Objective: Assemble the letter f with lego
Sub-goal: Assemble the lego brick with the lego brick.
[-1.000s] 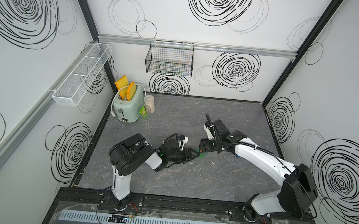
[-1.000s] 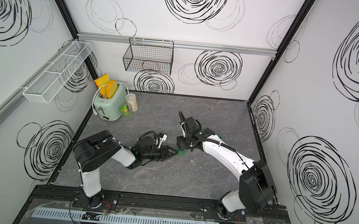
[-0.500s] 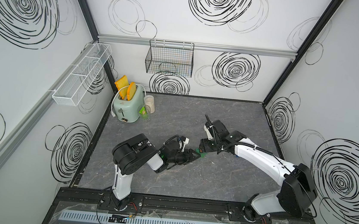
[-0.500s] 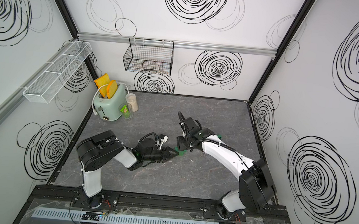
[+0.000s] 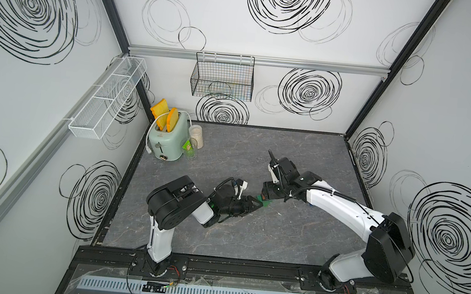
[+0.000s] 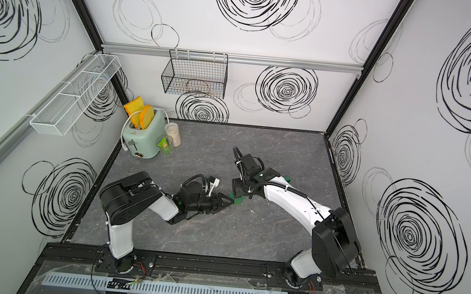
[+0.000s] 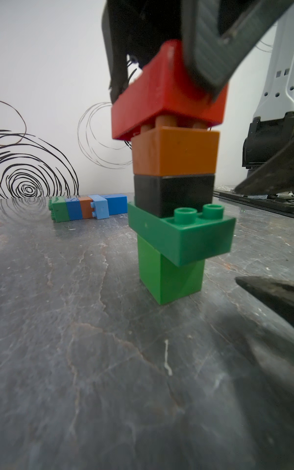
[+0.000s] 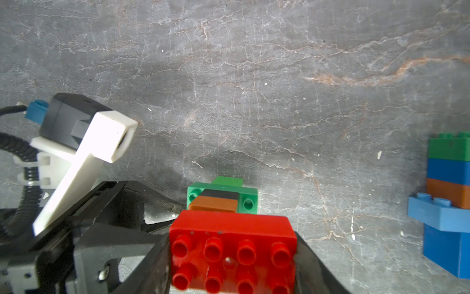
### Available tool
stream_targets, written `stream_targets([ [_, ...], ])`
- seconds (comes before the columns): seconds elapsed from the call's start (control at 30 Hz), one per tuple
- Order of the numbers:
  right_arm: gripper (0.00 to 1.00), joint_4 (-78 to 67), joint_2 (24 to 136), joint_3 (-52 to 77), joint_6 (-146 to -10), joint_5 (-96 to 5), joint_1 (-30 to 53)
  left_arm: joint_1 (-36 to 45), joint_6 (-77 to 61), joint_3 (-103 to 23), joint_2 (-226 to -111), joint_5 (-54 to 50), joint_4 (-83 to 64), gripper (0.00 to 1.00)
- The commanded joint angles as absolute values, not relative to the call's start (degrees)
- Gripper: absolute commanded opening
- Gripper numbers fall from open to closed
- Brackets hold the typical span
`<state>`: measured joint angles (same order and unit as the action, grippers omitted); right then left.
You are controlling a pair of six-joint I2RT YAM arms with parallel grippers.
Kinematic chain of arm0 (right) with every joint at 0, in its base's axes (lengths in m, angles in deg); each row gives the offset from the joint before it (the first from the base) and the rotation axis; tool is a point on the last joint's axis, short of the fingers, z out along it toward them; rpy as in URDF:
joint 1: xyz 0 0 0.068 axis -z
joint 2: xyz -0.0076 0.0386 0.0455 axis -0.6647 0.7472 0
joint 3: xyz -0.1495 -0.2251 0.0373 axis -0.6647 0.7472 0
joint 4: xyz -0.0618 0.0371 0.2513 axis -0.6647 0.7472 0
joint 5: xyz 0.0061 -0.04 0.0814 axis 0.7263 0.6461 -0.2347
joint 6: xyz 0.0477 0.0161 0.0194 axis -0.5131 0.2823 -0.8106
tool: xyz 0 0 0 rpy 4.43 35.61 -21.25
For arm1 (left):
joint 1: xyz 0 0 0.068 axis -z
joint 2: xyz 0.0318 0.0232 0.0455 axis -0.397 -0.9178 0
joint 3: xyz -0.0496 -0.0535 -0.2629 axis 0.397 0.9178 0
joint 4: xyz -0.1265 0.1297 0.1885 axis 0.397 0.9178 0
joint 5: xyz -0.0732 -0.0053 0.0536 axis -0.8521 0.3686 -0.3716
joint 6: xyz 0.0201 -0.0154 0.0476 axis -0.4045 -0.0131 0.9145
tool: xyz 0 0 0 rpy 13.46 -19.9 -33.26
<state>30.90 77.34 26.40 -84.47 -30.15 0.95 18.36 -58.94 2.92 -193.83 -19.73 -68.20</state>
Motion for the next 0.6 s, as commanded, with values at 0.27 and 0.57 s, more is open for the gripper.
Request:
stream_targets([
  [0.27, 0.58, 34.43, 80.7, 26.79, -84.75, -29.81, 0.64, 15.63, -56.5, 3.68, -189.29, -20.71, -69.83, 0.53],
  [0.57, 0.57, 35.83, 82.57, 26.87, -82.99, -30.47, 0.69, 15.28, -57.29, 0.72, -193.35, -21.44, -71.09, 0.53],
])
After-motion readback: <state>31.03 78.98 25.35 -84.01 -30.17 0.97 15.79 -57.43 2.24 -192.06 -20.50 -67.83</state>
